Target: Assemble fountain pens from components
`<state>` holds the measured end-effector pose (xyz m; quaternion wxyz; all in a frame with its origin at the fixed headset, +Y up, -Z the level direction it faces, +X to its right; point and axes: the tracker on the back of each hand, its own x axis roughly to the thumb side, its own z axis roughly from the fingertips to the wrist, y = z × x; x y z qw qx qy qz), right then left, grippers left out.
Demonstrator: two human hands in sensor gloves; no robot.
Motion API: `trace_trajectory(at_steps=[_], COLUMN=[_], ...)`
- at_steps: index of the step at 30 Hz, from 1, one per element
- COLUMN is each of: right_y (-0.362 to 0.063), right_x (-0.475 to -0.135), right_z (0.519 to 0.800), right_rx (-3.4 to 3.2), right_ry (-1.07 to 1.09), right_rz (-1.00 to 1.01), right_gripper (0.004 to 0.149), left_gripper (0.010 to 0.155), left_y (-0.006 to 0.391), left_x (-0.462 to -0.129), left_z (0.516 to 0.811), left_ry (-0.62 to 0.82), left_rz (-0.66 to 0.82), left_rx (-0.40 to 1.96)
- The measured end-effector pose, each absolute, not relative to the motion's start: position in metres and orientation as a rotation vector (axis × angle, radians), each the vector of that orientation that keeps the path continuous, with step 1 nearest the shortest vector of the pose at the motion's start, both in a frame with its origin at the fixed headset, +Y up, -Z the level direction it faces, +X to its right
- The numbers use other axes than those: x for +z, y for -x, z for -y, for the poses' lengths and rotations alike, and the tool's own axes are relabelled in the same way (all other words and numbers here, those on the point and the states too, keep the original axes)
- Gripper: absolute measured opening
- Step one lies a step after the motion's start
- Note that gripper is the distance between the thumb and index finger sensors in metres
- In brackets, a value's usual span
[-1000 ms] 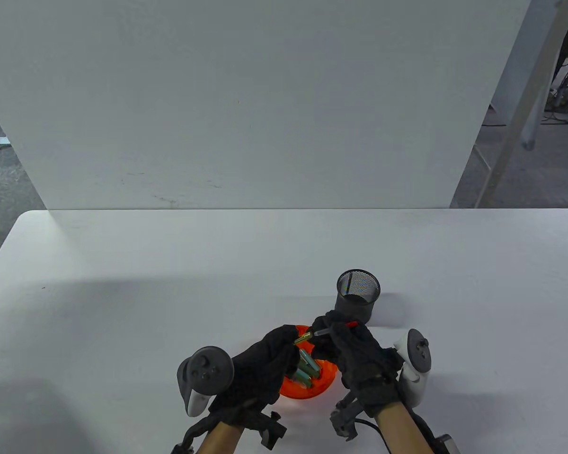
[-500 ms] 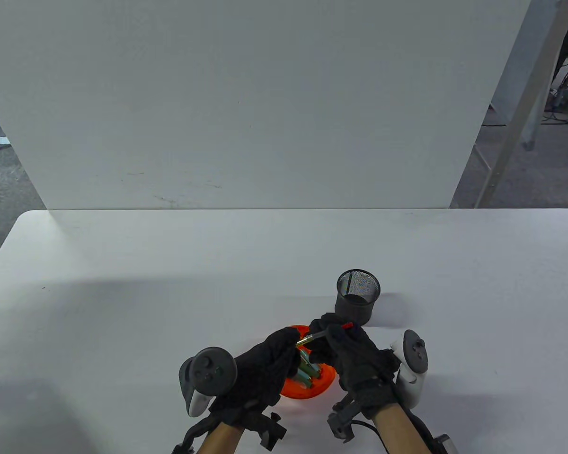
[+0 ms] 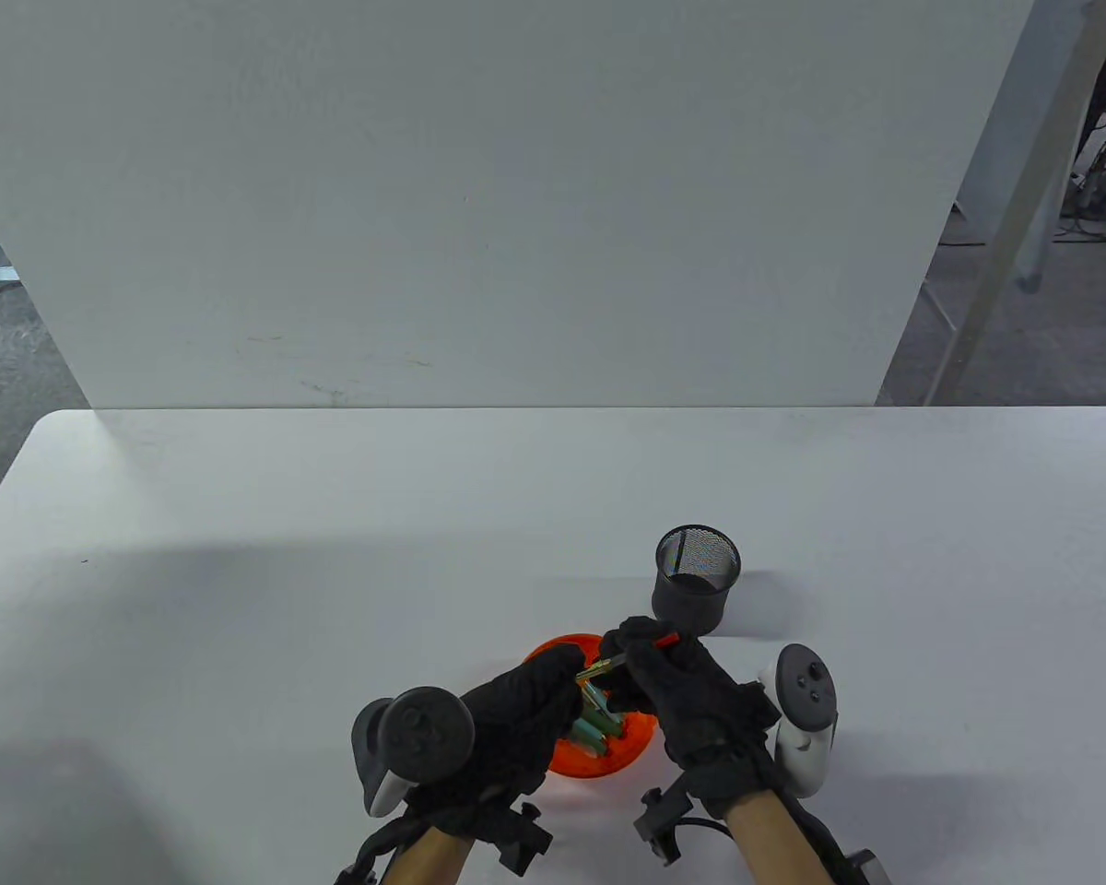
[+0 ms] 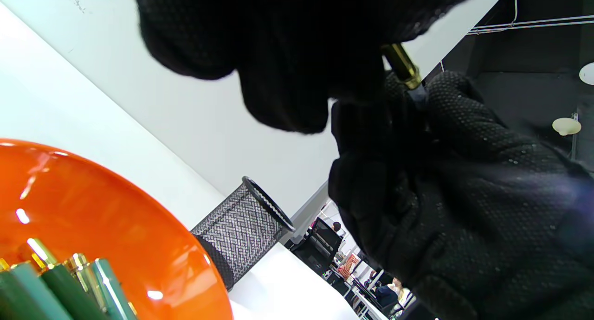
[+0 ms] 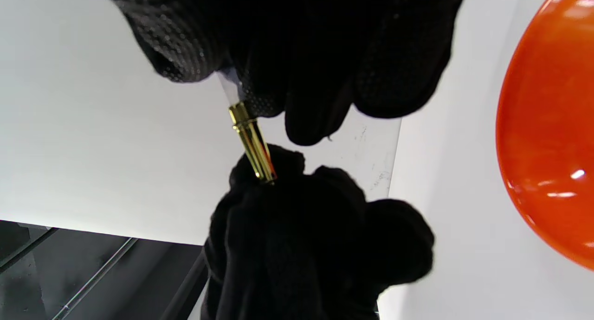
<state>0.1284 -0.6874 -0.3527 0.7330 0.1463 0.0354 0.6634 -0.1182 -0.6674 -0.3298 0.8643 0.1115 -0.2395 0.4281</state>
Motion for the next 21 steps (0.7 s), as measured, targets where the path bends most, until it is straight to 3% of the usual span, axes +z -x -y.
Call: trace_trajectory(at_steps=[7, 21], right_y=[-0.126, -0.122], right_x=[-0.353, -0.348], right_z=[0.691, 0.690], right_rx=[1.424, 1.419], right_ry=[-0.309, -0.268], right_rz=[-0.090, -0.077], right_gripper=[0.038, 0.038], left_gripper=[0.045, 0.044], left_y=[0.116, 0.114], left_x=[-0.328, -0.316], left_z=[0.666, 0.655], left_ry=[-0.243, -0.398], left_rz=[0.507, 0.520], left_rx=[0.887, 0.725])
